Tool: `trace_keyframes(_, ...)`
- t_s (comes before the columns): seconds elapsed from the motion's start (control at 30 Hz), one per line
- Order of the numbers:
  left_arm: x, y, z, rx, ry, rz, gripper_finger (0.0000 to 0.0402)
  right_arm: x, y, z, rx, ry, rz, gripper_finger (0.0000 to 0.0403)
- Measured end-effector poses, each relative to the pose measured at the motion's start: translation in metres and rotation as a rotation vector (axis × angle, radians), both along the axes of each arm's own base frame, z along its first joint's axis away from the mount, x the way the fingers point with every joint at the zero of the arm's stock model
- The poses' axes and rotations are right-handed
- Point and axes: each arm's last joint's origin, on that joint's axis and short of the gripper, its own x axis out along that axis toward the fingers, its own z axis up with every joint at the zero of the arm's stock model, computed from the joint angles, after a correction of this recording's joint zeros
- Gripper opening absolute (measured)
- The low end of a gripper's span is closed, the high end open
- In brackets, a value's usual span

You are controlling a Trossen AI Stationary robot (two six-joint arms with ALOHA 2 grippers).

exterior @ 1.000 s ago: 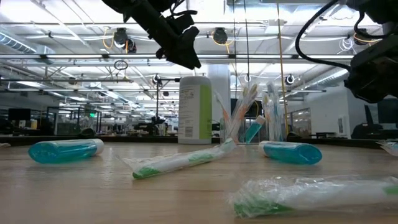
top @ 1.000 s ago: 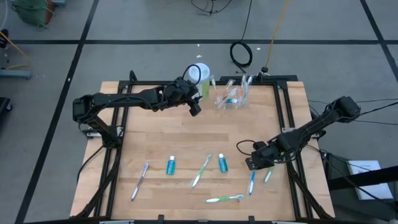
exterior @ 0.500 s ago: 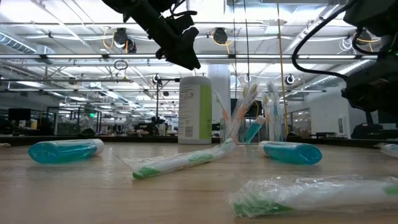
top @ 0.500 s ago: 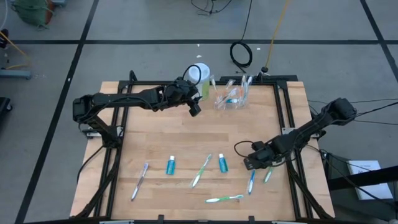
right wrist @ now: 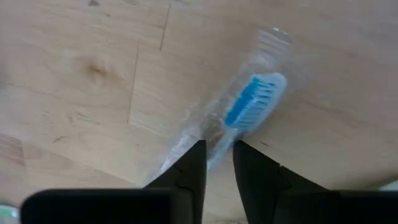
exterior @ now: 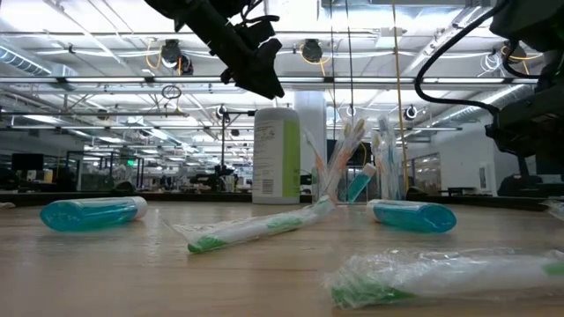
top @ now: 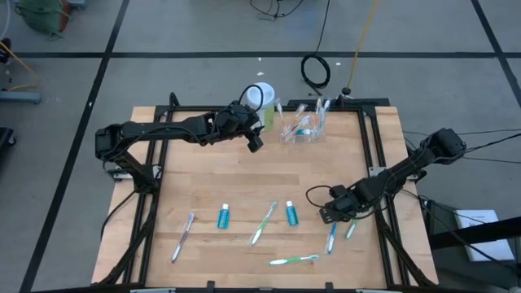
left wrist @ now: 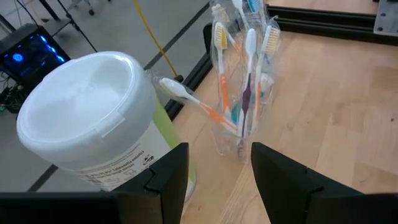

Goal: Pick & Place toothbrushing station
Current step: Put the blue toothbrush into the transparent organizer, then put the green toothbrush into the transparent organizer

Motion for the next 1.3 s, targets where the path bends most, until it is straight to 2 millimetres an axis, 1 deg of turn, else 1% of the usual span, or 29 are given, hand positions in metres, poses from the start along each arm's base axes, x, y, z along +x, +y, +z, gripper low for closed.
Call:
trace_keyframes(0.17,0.0,0.0,0.0,0.002,0.001,-0.001,0.0177,-0.001,0.0,0.0,-0.008,0.003,0.019,0.0023)
trace_keyframes(0.27,0.0,0.0,0.0,0.002,0.001,-0.001,0.0177,0.0,0.0,0.0,-0.013,-0.01,0.028,0.0007)
trace_keyframes(0.47,0.0,0.0,0.0,0.002,0.001,-0.001,0.0177,0.002,0.0,0.0,-0.026,-0.043,0.049,0.0012)
trace_keyframes(0.7,0.0,0.0,0.0,0.002,0.002,-0.002,0.0177,0.005,0.001,0.001,-0.029,-0.087,0.076,0.0007)
trace_keyframes(0.8,0.0,0.0,0.0,-0.001,-0.001,0.001,0.0177,0.005,0.001,0.001,-0.01,-0.079,0.085,0.0018)
trace_keyframes(1.0,0.0,0.0,0.0,-0.002,-0.001,0.001,0.0177,0.004,0.002,0.005,0.038,-0.079,0.066,0.0058)
trace_keyframes(1.17,0.0,0.0,0.0,-0.003,-0.003,0.002,0.0177,-0.002,-0.002,0.019,0.085,-0.123,0.066,0.0088)
trace_keyframes(1.3,0.0,0.0,0.0,-0.003,-0.003,0.002,0.0177,-0.014,-0.001,0.029,0.124,-0.103,0.077,0.011)
